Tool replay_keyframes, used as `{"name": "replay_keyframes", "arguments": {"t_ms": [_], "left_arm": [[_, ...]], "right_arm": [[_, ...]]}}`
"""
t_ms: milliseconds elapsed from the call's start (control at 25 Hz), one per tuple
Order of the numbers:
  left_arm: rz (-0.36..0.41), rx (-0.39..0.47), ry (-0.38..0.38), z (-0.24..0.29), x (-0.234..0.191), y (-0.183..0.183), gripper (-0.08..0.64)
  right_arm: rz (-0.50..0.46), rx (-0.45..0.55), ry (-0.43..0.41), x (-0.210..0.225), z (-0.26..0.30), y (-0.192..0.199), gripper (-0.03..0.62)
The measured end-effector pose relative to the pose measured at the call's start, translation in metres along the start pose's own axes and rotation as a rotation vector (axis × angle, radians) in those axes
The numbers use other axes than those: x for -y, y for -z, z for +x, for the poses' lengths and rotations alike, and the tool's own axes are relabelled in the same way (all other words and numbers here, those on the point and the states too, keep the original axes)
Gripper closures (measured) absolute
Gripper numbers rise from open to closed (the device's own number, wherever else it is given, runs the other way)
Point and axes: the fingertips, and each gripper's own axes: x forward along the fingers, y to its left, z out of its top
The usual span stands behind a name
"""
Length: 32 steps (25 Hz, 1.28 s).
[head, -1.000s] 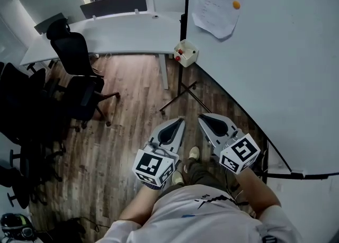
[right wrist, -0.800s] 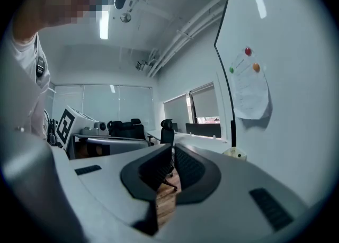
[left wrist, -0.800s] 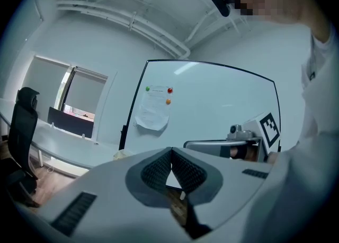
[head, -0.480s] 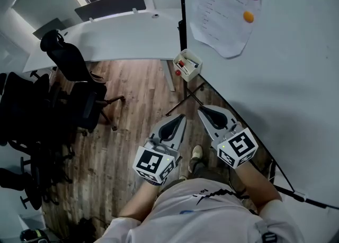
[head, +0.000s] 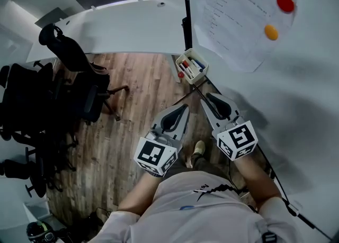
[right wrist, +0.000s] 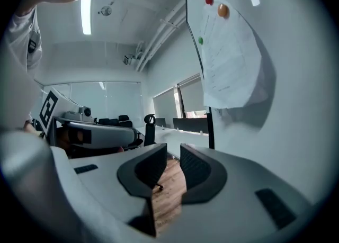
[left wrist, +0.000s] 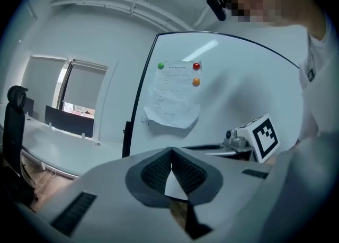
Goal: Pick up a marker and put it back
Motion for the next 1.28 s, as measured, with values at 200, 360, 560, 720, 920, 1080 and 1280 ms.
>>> {"name": "replay_keyframes", "arguments": {"t_ms": [200, 360, 560, 720, 920, 1080, 1280], "left_arm": [[0.001, -0.032, 0.012, 0.033, -0.023, 0.008, 0.548], [-0.005, -0.058, 0.045, 0.056, -0.042, 0.015, 0.548], [-0.002, -0.073, 0.095, 0.080, -0.068, 0.020, 0.548], [-0.022, -0.092, 0.118, 0.092, -0.091, 0.025, 0.548], [-0.033, -0.115, 0.139, 0.104, -0.111, 0.030, 0.548], [-0.041, -0.128, 0.151, 0.108, -0.121, 0.032, 0.548], [-0.042, -0.135, 0.157, 0.110, -0.127, 0.033, 0.548]], "right_arm": [[0.017, -0.050, 0.064, 0.037, 0.029, 0.020, 0.525], [0.027, -0.109, 0.130, 0.063, 0.055, 0.038, 0.518], [0.036, -0.182, 0.211, 0.089, 0.087, 0.063, 0.505], [0.022, -0.241, 0.255, 0.102, 0.109, 0.083, 0.494], [-0.004, -0.287, 0.301, 0.117, 0.127, 0.099, 0.488], [-0.027, -0.325, 0.322, 0.124, 0.137, 0.108, 0.489], [-0.079, -0.344, 0.369, 0.129, 0.140, 0.111, 0.498]]}}
